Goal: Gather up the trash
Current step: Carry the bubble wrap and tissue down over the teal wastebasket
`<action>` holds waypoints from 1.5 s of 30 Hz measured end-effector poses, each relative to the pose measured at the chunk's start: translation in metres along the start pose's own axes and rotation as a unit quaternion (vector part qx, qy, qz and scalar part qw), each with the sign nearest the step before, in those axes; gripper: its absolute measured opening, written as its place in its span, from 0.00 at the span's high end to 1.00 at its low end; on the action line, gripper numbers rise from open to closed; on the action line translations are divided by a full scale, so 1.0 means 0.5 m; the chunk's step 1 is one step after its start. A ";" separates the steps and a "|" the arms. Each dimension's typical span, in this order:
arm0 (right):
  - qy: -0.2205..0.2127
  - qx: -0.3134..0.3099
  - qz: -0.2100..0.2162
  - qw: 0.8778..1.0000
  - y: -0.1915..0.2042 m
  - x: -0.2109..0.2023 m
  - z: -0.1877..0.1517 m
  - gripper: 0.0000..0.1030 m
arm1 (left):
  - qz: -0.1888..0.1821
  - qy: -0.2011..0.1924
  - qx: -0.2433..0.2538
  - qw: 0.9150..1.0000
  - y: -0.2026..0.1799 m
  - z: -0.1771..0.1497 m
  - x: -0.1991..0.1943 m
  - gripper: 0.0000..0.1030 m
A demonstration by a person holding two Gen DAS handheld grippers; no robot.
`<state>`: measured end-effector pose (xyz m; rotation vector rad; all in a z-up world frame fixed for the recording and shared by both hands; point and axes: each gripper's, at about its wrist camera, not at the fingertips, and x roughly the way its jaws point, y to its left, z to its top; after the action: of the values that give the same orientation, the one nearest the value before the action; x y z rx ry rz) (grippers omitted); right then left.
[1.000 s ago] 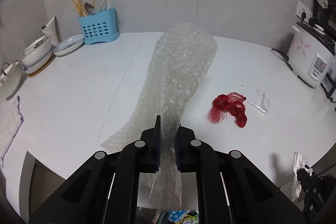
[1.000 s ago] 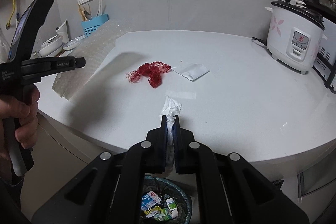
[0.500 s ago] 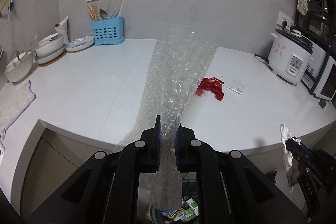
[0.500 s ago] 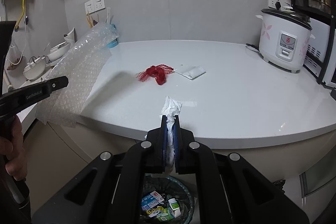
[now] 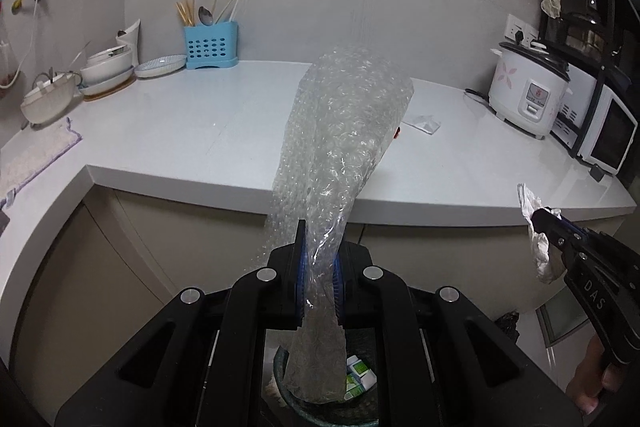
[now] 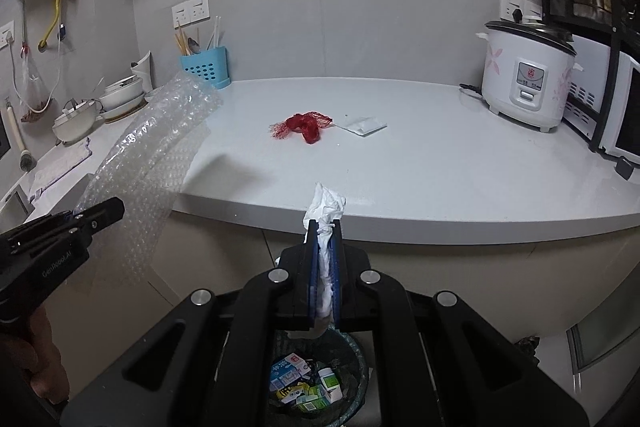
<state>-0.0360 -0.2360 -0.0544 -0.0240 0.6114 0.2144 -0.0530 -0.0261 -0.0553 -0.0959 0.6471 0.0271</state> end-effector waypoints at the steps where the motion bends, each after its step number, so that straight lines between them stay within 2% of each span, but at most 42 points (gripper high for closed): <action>1: 0.001 0.001 -0.001 1.000 0.000 -0.003 -0.007 0.96 | -0.003 0.004 0.001 1.000 -0.003 -0.010 -0.001 0.91; 15: 0.019 0.004 -0.021 1.000 0.008 -0.023 -0.100 0.96 | -0.032 0.033 0.023 0.999 -0.034 -0.128 -0.025 0.91; 21: 0.037 0.002 -0.016 0.999 0.018 -0.008 -0.139 0.96 | -0.042 0.063 0.030 0.997 -0.042 -0.160 0.010 0.91; 31: 0.074 0.014 -0.014 0.997 0.010 0.045 -0.197 0.96 | -0.043 0.084 0.030 0.995 -0.045 -0.188 0.058 0.90; 45: 0.111 0.012 -0.019 0.994 0.001 0.109 -0.263 0.96 | -0.033 0.127 0.037 0.991 -0.048 -0.261 0.134 0.90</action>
<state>-0.0670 -0.2364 -0.1932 -0.0359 0.8343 0.1681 -0.0767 -0.0633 -0.1973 -0.0485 0.8989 -0.0740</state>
